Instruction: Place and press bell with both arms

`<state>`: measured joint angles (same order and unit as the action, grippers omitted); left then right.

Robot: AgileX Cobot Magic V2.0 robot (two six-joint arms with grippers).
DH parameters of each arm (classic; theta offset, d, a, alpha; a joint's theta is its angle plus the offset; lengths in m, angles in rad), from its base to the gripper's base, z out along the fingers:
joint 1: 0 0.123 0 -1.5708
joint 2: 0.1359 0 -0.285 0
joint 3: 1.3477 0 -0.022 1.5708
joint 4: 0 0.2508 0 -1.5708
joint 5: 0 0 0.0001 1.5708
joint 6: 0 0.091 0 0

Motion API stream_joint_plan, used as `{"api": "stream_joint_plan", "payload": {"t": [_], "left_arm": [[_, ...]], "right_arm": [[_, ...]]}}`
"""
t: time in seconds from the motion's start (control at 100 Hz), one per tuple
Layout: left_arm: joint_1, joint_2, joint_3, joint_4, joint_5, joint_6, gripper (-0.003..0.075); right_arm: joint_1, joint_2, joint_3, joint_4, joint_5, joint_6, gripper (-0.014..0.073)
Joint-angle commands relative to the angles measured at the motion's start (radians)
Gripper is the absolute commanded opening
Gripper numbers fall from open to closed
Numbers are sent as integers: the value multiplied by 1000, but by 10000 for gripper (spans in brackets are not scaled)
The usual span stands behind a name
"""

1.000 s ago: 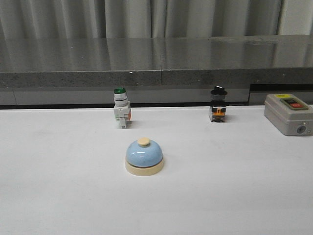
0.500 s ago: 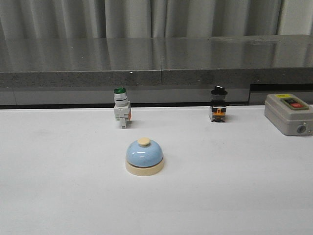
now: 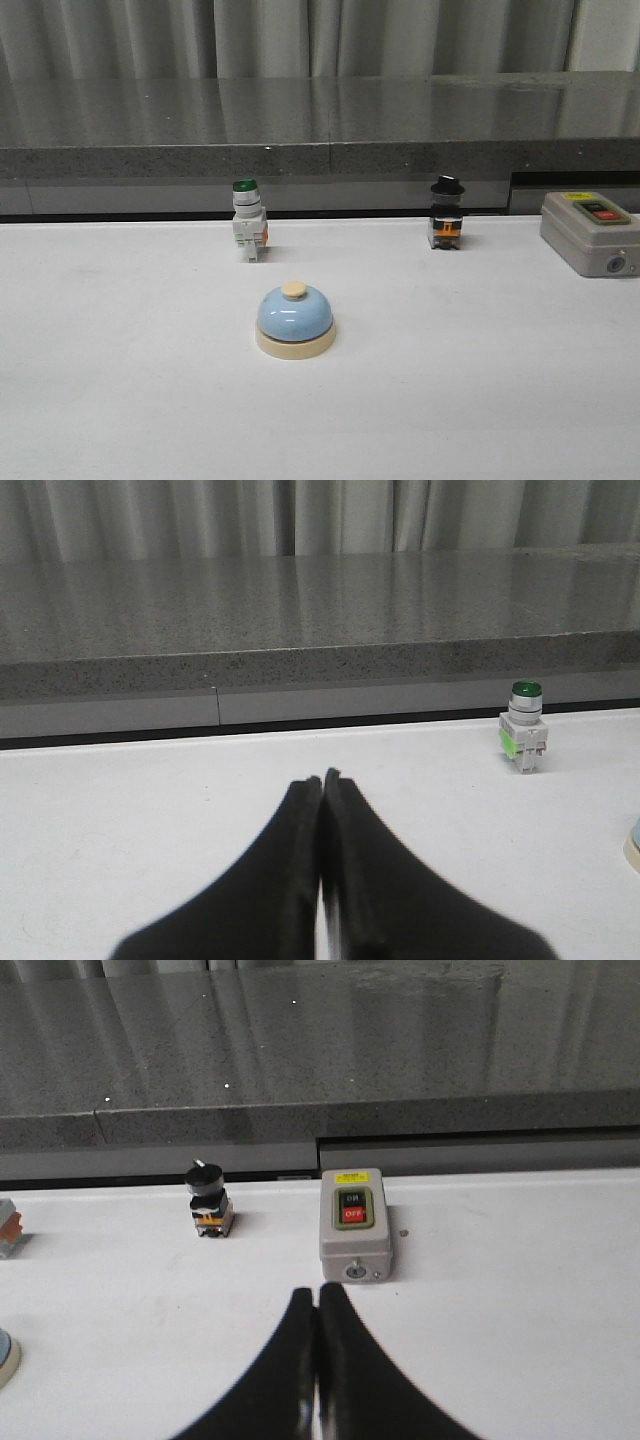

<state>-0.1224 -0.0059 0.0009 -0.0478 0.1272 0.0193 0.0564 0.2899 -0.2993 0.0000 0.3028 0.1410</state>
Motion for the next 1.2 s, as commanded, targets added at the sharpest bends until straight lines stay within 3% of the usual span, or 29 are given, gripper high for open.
{"api": "stream_joint_plan", "payload": {"t": [0.0,0.26,0.59,0.78,1.19], "left_arm": [[3,-34,18,-8,-78,-6,-19],[3,-34,18,-8,-80,-6,-19],[3,-34,18,-8,-80,-6,-19],[3,-34,18,-8,-80,-6,-19],[3,-34,18,-8,-80,-6,-19]], "right_arm": [[-4,115,-114,-6,-67,-4,-68],[29,415,-303,-6,-24,-4,-68],[261,771,-535,-6,75,-197,-68],[348,976,-662,0,106,-197,-68],[542,1378,-1054,12,312,-197,-68]]}}
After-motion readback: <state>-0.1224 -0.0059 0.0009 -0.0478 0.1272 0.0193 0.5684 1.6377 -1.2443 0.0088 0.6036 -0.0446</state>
